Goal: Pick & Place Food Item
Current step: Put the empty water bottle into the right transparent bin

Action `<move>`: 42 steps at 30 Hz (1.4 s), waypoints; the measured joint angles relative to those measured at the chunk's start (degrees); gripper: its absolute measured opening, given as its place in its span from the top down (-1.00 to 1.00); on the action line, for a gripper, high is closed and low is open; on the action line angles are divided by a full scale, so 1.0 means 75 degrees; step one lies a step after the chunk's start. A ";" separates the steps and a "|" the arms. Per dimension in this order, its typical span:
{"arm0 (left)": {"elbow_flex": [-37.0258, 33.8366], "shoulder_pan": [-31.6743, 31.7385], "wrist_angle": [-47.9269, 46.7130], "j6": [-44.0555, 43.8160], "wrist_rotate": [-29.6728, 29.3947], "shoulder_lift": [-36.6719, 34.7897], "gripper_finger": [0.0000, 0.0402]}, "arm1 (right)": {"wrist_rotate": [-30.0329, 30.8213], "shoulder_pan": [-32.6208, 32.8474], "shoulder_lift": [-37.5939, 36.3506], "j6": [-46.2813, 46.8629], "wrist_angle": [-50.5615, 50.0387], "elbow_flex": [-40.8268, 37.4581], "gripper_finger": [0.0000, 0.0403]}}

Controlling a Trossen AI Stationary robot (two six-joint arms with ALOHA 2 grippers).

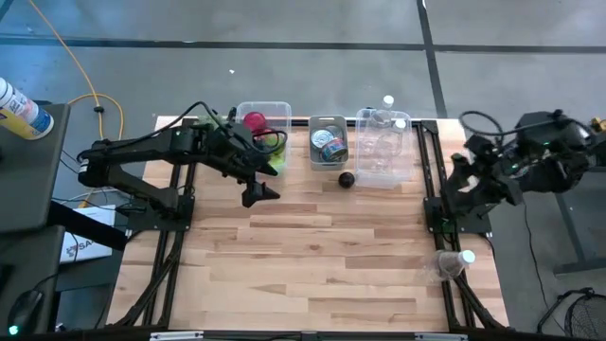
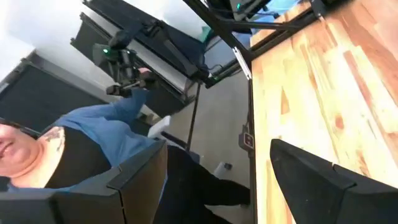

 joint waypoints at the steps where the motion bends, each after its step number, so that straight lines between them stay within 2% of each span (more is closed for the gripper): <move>1: 0.0000 0.0000 0.0030 -0.0082 0.0002 0.0038 -0.85 | -0.0077 0.0004 0.0082 -0.0016 0.0094 -0.0099 -0.37; 5: 0.0000 0.0009 0.0061 -0.0269 0.0002 0.0064 -0.85 | -0.1044 0.0137 0.0658 -0.0368 0.0651 -0.0336 -0.37; 11: 0.0000 0.0006 0.0442 -0.0270 0.0002 0.0058 -0.85 | -0.2285 0.0744 0.1495 -0.0802 0.2997 -0.0326 -0.37; 14: 0.0000 0.0006 0.0641 -0.0270 -0.0004 0.0058 -0.85 | -0.2365 0.1161 0.1835 -0.0818 0.3277 -0.0324 -0.37; 20: 0.0000 -0.0011 0.0684 -0.0270 -0.0029 0.0061 -0.85 | -0.1888 0.2110 0.2104 -0.0015 0.1705 -0.0330 -0.37; 26: -0.0003 -0.0085 0.0716 -0.0270 -0.0027 0.0330 -0.85 | -0.0817 0.3170 0.2195 0.1876 -0.0838 -0.0330 -0.37; 31: -0.0004 -0.0154 0.0722 -0.0097 -0.0006 0.0728 -0.85 | 0.0090 0.3480 0.2248 0.3523 -0.2670 -0.0330 -0.37; 35: -0.0017 -0.0191 0.0946 0.0029 0.0840 0.0832 -0.85 | 0.0303 0.3571 0.2349 0.4404 -0.3673 -0.0330 -0.37; 39: -0.0015 -0.0095 0.1442 0.0680 0.1956 0.0735 -0.85 | 0.0213 0.3558 0.2423 0.4674 -0.3736 -0.0330 -0.37; 42: -0.0015 -0.0050 0.1432 0.0939 0.2395 0.0663 -0.85 | -0.0053 0.3564 0.2553 0.4824 -0.3722 -0.0330 -0.37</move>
